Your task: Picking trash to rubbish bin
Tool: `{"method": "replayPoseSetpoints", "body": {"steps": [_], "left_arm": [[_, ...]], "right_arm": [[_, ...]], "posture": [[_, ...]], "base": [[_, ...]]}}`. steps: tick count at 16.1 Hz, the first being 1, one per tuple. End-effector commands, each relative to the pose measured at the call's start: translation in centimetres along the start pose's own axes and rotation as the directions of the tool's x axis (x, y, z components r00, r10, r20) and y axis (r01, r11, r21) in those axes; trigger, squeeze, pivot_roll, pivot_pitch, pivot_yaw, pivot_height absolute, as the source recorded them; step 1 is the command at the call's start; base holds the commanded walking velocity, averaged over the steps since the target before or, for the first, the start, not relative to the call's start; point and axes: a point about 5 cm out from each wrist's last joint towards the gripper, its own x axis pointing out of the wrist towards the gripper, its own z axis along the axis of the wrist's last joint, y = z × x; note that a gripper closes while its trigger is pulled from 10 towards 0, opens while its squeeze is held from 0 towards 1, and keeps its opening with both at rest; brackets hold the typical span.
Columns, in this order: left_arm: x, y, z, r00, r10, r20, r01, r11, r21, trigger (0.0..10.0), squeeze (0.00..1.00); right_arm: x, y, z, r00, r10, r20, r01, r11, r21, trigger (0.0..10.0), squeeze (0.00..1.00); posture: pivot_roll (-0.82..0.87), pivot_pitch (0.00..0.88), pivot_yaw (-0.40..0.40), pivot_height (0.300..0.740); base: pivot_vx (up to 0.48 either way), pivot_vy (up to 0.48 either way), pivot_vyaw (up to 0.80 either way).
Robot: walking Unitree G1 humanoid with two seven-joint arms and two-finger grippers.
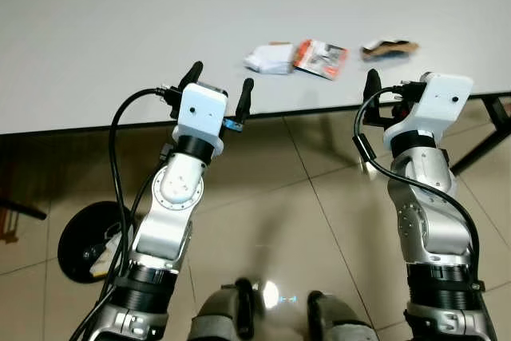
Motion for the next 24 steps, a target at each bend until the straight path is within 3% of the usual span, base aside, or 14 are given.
{"method": "replayPoseSetpoints", "body": {"steps": [1, 12, 18, 24], "left_arm": [[-0.4, 0.7, -0.5, 1.0, 0.018, -0.023, -0.018, 1.0, 0.007, 10.0, 0.0], [-0.3, 0.4, -0.8, 1.0, 0.009, -0.03, -0.009, 1.0, 0.001, 10.0, 0.0], [-0.5, -1.6, -1.6, 0.998, -0.048, -0.049, 0.047, 0.998, -0.038, 10.0, 0.0], [0.0, -0.1, -2.7, 0.995, -0.056, -0.087, 0.053, 0.998, -0.038, 10.0, 0.0]], "right_arm": [[-0.2, 0.8, 0.1, 1.0, 0.025, 0.0, -0.025, 1.0, 0.008, 10.0, 0.0], [-0.1, 0.9, 0.0, 0.999, 0.04, -0.004, -0.04, 0.999, 0.004, 10.0, 0.0], [0.0, 0.6, 0.1, 0.998, 0.057, -0.019, -0.057, 0.998, -0.02, 10.0, 0.0], [0.0, 0.8, -0.2, 0.997, 0.067, -0.036, -0.068, 0.997, -0.027, 10.0, 0.0]], "posture": [[0.05, 0.287, 0.12, 0.74], [0.03, 0.272, 0.109, 0.74], [0.03, 0.287, 0.077, 0.74], [0.03, 0.286, 0.083, 0.74]], "base": [[0.36, 0.0, 0.0], [0.358, 0.0, 0.0], [0.171, 0.0, 0.0], [0.0, 0.0, 0.0]]}}
